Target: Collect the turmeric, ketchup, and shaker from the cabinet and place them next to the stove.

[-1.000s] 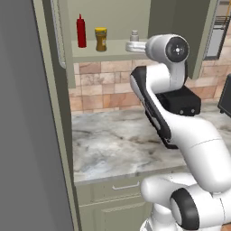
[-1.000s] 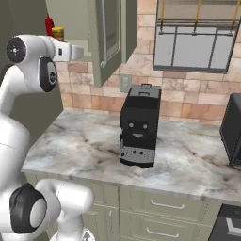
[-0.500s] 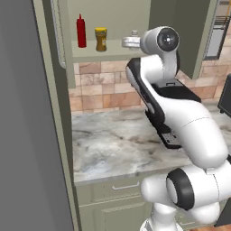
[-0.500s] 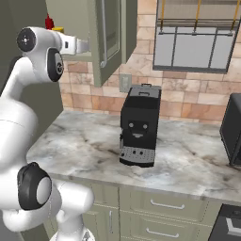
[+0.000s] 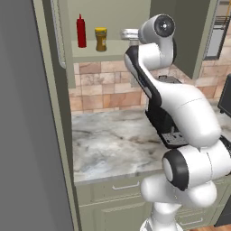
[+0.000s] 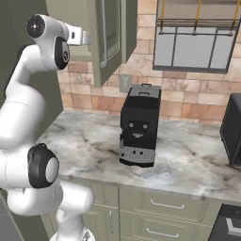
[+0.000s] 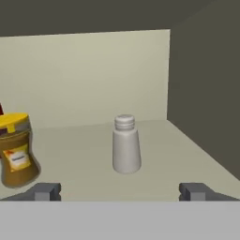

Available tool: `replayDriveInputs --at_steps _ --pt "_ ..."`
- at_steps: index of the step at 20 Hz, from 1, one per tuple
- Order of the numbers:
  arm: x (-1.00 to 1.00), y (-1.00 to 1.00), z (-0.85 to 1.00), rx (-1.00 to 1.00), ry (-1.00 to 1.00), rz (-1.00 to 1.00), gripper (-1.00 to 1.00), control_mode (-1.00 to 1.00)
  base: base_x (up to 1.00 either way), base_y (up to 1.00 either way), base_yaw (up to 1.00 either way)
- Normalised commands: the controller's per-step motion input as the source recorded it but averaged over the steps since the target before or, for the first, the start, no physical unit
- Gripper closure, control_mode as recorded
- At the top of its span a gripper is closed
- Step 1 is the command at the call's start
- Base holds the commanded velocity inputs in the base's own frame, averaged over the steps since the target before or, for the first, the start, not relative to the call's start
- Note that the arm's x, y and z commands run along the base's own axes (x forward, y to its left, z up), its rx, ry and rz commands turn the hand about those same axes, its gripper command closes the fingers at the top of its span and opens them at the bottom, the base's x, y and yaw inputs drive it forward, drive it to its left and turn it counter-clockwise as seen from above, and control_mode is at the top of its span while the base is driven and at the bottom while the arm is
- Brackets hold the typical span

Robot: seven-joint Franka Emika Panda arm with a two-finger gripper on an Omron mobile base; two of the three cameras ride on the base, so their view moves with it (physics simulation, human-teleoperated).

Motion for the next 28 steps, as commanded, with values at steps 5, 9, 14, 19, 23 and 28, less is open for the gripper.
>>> replayDriveInputs --at_steps 5,9,14,19,23,28 --pt "0.42 -0.08 0.0 0.0 0.08 0.0 -1.0 -1.0 0.0 0.0 0.0" --pt "0.42 -0.03 0.0 0.0 0.09 0.0 -1.0 -1.0 0.0 0.0 0.0" --pt "0.4 -0.01 0.0 0.0 0.08 0.0 -1.0 -1.0 0.0 0.0 0.0" --pt "0.27 0.0 0.0 0.0 0.05 0.0 -1.0 -1.0 0.0 0.0 0.0" --pt "0.23 -0.05 -0.01 0.0 0.04 0.0 -1.0 -1.0 0.0 0.0 0.0" --pt "0.2 -0.09 -0.01 0.0 0.04 0.0 -1.0 -1.0 0.0 0.0 0.0"
